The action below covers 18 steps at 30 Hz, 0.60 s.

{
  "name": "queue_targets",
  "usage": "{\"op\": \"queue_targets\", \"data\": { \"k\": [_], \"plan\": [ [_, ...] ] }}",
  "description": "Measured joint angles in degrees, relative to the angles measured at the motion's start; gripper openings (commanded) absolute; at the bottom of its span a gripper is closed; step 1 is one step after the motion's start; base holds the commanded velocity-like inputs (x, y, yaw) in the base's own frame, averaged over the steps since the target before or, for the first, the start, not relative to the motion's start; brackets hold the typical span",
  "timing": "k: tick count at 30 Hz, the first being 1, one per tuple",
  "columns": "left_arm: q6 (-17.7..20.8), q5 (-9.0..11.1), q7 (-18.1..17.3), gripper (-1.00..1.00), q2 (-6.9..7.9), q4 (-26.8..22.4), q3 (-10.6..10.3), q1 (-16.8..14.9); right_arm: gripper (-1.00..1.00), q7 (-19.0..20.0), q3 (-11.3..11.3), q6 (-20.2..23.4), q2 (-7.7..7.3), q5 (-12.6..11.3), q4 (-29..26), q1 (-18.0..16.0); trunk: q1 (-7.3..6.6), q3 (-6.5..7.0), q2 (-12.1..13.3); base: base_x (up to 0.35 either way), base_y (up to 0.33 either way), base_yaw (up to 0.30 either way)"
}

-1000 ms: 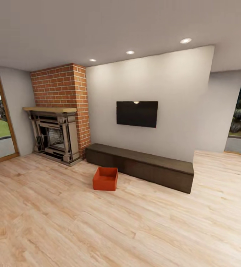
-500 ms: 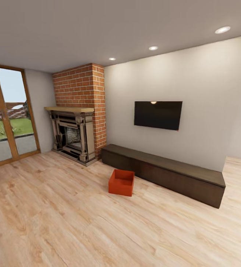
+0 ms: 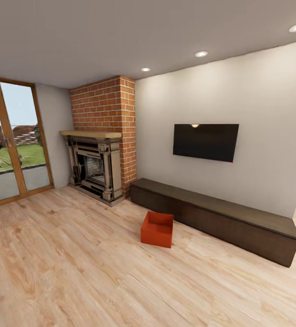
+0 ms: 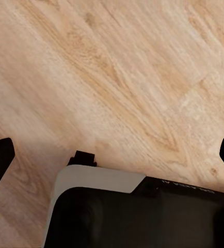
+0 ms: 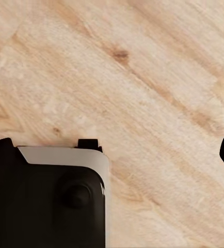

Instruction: Move the two storage containers from the living room to the garage. In the garage, place one container on the floor and stack the other container on top of it (either order is fine).

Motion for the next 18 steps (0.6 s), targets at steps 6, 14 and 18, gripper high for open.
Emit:
{"op": "queue_targets", "data": {
  "k": [6, 14, 18],
  "plan": [
    [0.00, -0.01, 0.00, 1.00, 0.00, 0.00, 0.01, 0.00, 1.00, 0.13, 0.07, 0.13, -0.04, 0.08, 0.00, 0.03, 0.00, 0.00, 0.00, 0.311, 0.182, 0.000],
    [0.00, 0.00, 0.00, 1.00, 0.00, 0.00, 0.01, -0.01, 1.00, 0.16, 0.09, 0.13, -0.08, 0.09, 0.00, 0.03, 0.00, 0.00, 0.00, 0.311, 0.182, 0.000],
    [0.17, -0.04, 0.00, 1.00, -0.03, 0.00, -0.04, 0.02, 1.00, 0.22, 0.09, 0.09, -0.09, 0.09, 0.00, 0.01, 0.00, 0.00, -0.01, 0.315, 0.118, 0.000]
  ]
}}
